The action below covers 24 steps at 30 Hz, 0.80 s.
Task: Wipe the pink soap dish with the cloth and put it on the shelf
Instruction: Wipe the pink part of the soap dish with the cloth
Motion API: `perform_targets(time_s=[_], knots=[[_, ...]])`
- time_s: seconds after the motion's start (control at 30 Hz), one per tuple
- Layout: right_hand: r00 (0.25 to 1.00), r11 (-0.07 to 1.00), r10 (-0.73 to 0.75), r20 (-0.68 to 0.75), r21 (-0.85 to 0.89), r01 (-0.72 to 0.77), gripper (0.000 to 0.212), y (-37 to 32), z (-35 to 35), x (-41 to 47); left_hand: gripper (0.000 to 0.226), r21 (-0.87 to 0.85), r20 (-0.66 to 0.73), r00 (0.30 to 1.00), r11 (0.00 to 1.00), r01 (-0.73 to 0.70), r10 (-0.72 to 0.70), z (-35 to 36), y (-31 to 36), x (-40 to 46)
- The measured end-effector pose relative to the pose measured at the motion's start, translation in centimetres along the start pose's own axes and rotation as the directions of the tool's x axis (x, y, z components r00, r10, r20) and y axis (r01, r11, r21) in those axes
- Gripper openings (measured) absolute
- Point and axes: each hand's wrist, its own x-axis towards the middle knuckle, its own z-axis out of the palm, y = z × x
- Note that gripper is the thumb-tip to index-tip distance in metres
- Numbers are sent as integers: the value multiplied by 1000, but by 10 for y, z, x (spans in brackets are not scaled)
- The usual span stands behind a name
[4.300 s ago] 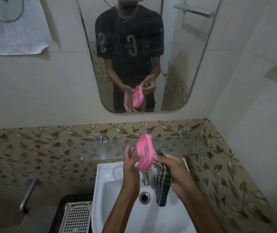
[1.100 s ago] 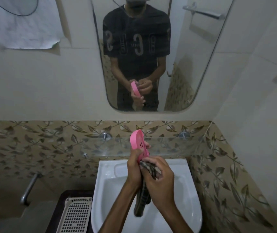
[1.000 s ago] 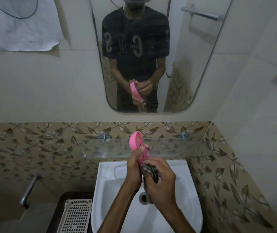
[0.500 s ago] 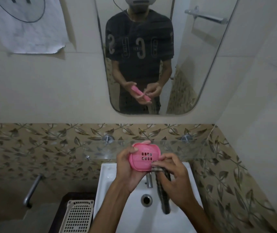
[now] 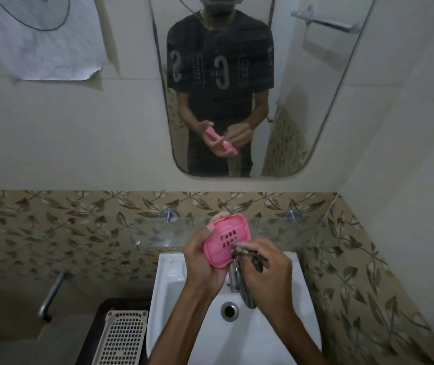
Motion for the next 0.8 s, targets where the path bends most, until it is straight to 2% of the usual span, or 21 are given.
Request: perform_targets(time_s=[0.07, 0.1, 0.17, 0.2, 0.3, 0.33, 0.37, 0.43, 0.47, 0.57, 0.6, 0.63, 0.7, 0.73, 0.8], knots=[[993, 994, -108, 53, -9, 109, 27, -3, 1, -3, 52, 9, -23, 1000, 1000, -5, 6, 1, 2, 2], [996, 996, -84, 31, -34, 85, 25, 1, 0, 2, 54, 3, -29, 1000, 1000, 1, -1, 0, 1, 2], [996, 996, 64, -64, -51, -67, 28, 6, -5, 12, 55, -20, -30, 999, 1000, 12, -13, -1, -2, 2], [995, 995, 76, -68, -60, -81, 28, 6, -4, 11, 54, -39, -34, 999, 999, 14, -15, -2, -3, 1], [989, 988, -128, 79, -77, 134, 27, -7, 4, -7, 59, -102, -63, 997, 994, 27, -33, -5, -4, 2], [985, 983, -153, 84, -85, 160, 28, -6, 4, -6, 61, -106, -65, 997, 994, 28, -35, -4, -4, 2], [993, 987, -111, 49, -108, 116, 29, 0, 3, 0, 62, -95, -64, 997, 995, 25, -31, -4, -5, 2], [994, 989, 85, -67, -115, -92, 26, 6, -3, 10, 61, -57, -42, 999, 998, 21, -23, -4, -5, 3], [992, 988, 112, -64, -103, -118, 24, 5, -3, 10, 61, -51, -27, 999, 999, 18, -20, -4, -6, 2], [986, 988, -119, 114, -87, 129, 28, -13, 7, -10, 66, -75, -38, 999, 997, 24, -27, -6, -7, 4], [980, 982, -158, 119, -88, 169, 30, -11, 7, -10, 64, -88, -41, 999, 996, 27, -31, -6, -8, 4], [989, 986, -127, 79, -101, 135, 30, -6, 6, -4, 60, -95, -36, 999, 995, 22, -26, -5, -10, 4], [994, 994, 73, -87, -77, -79, 26, 2, 0, 9, 51, -77, -16, 1000, 997, 8, -10, -3, -11, 4], [986, 989, 130, -105, -52, -136, 25, 3, 1, 10, 48, -73, -10, 1000, 997, 7, -8, -3, -12, 4], [1000, 999, 0, -8, -42, 0, 28, -7, 9, -1, 45, -84, -20, 1000, 996, 13, -14, -5, -12, 6]])
